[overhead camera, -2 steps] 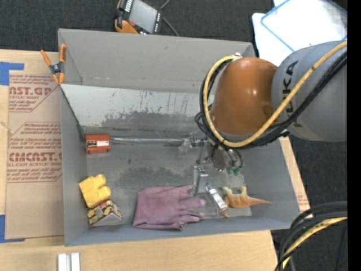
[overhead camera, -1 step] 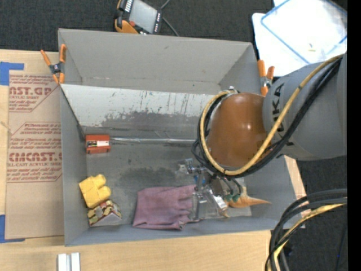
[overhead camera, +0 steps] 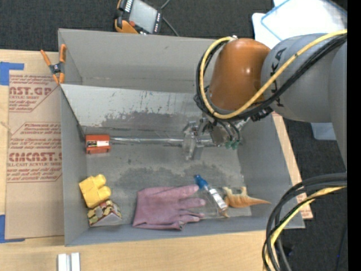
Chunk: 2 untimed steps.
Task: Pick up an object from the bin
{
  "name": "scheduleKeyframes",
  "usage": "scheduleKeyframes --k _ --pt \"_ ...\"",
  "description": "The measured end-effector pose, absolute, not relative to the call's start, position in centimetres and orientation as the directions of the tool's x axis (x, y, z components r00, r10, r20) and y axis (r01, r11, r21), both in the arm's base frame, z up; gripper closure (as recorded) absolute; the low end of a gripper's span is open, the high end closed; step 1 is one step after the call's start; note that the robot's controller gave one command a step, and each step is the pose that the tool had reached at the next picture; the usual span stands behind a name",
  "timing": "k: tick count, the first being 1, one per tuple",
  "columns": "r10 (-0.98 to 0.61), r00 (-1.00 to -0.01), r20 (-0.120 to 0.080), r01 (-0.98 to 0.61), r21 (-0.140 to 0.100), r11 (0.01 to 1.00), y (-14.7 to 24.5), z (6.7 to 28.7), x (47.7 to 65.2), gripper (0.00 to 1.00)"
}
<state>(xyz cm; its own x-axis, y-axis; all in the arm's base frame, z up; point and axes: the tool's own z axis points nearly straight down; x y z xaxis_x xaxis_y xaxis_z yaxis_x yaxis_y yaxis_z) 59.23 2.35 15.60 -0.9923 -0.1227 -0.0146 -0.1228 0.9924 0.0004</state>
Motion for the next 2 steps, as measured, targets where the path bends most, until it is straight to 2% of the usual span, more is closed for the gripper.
scheduleKeyframes --k 1,2 --pt "-0.123 -0.992 -0.015 -0.123 0.001 0.992 2.4 15.6 59.2 1.0" --pt "-0.124 -0.992 -0.02 -0.124 -0.001 0.992 1.7 18.7 59.4 1.0"
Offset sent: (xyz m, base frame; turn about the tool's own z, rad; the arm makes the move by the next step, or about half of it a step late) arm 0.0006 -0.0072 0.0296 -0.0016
